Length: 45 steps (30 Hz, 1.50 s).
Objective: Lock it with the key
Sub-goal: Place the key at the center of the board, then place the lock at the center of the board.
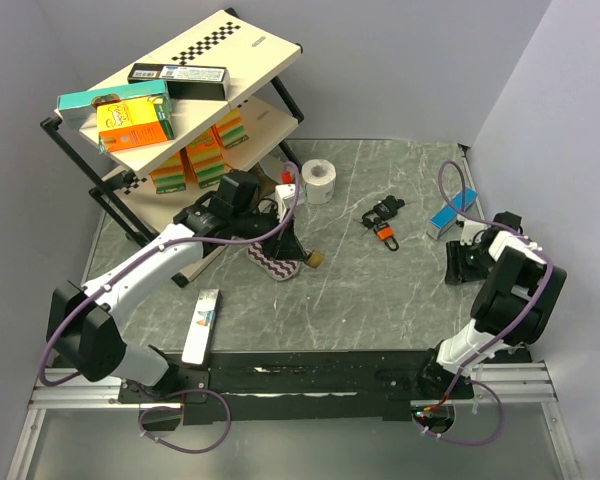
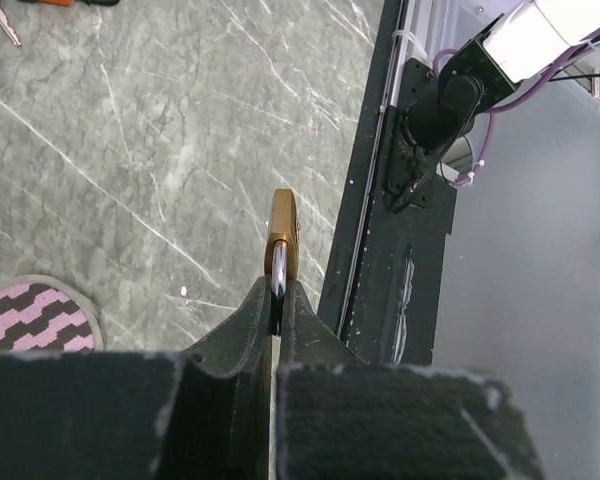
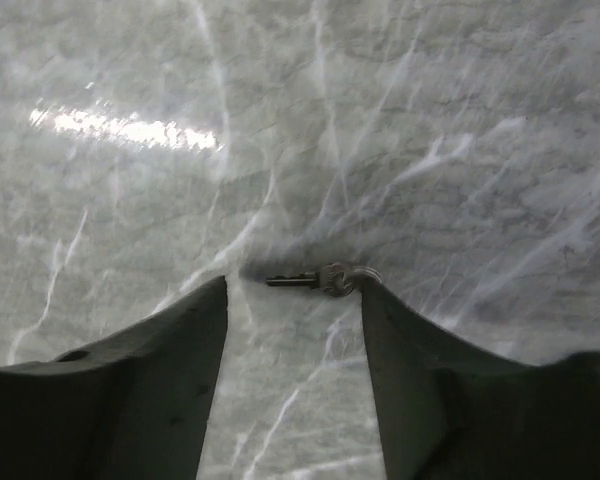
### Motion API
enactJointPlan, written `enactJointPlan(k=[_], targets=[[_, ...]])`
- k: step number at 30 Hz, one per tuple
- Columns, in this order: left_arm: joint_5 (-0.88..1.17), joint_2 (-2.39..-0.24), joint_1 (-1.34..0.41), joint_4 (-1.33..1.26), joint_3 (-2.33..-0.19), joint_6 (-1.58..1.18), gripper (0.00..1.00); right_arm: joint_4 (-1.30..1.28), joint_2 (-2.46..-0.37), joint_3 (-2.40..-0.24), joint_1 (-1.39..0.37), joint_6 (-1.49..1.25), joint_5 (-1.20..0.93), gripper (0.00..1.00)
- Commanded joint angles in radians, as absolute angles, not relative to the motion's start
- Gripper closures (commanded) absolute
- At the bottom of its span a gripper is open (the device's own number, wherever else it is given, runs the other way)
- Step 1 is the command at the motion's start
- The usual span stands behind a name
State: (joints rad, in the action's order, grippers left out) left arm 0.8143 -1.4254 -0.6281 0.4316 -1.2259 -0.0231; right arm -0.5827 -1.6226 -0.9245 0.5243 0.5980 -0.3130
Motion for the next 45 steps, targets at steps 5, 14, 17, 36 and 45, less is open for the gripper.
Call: enactJointPlan(k=[5,14,17,36,45], targets=[[0.876,-1.459,-0.643,0.422,-1.273,-0.055,0.99,-0.748,-1.352,-1.005,0.525,0.701,-0.5,0.07],[0.949,-1.629,-0.727,0.276,-1.376,-0.371,0.99,-0.838,-1.095,-1.072,0.316,0.749,-0.634,0.01],[0.971,-1.742,-0.73,0.245,-1.454,-0.452,0.99,-0.824,-1.017,-1.043,0.172,0.746,-0.608,0.01],[1.124,-2.005,-0.741,0.109,-1.632,-0.782,0.99,-0.741,-0.894,-0.897,-0.284,0.836,-0.549,0.04],[1.075,-1.983,-0.759,0.13,-1.605,-0.75,0.99,-0.739,-0.974,-0.939,-0.316,0.888,-0.525,0.24]])
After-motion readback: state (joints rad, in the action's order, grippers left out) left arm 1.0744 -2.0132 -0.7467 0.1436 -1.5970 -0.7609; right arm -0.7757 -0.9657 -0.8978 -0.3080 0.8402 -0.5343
